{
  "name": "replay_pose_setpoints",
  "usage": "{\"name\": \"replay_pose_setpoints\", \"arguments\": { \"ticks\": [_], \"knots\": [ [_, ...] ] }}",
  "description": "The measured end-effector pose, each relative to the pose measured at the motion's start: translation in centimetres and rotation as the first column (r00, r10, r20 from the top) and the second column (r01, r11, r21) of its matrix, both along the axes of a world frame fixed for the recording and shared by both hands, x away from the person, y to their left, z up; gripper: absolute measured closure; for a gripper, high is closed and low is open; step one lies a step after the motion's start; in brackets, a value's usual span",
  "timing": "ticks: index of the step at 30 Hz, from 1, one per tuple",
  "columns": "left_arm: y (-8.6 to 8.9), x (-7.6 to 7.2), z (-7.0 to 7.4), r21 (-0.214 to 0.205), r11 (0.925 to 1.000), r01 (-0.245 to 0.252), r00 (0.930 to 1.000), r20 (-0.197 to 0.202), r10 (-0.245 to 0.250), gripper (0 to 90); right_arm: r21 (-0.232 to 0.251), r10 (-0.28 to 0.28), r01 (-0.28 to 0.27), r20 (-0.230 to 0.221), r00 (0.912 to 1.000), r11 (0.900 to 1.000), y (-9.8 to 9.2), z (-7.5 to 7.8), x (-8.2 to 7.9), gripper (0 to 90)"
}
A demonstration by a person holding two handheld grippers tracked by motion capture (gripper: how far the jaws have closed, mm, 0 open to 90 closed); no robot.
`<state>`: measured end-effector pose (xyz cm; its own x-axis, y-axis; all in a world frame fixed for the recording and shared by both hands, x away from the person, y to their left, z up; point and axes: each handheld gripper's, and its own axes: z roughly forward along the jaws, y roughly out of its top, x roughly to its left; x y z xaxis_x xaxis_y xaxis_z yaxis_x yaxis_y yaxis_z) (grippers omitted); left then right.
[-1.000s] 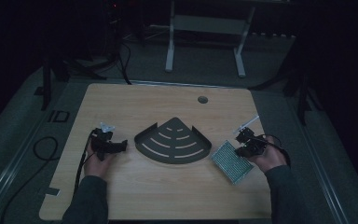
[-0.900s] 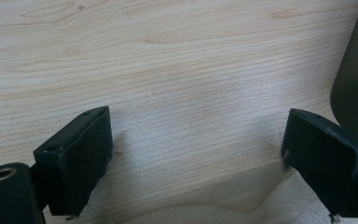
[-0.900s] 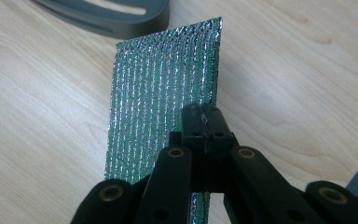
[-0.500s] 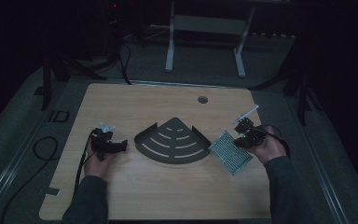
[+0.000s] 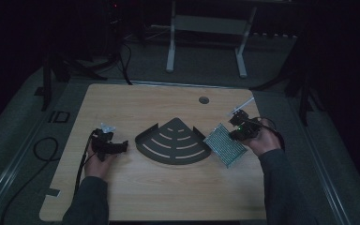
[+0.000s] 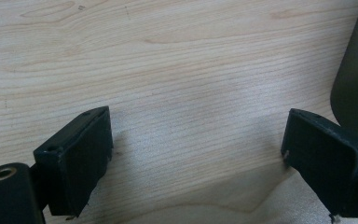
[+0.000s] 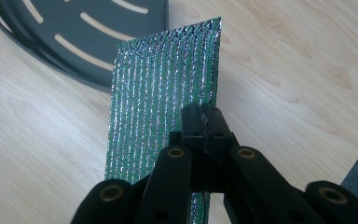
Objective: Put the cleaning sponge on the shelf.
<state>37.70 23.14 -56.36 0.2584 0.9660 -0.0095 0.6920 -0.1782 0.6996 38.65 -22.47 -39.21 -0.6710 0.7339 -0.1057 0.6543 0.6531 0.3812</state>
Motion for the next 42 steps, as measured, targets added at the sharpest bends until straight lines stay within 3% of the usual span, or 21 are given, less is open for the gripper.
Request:
{"name": "replay_pose_setpoints", "arguments": {
  "ticks": [12,42],
  "knots": [
    [0.0,0.0,0.0,0.0,1.0,0.0,1.0,-0.001,0.0,9.4,0.007,-0.002,0.002,0.016,0.9999,1.0,1.1,1.0,1.2,89.9],
    [0.0,0.0,0.0,0.0,1.0,0.0,1.0,0.0,0.0,9.4,0.018,0.026,-0.027,0.025,0.9993,0.9995,4.5,1.6,3.5,89.9]
  ]
}}
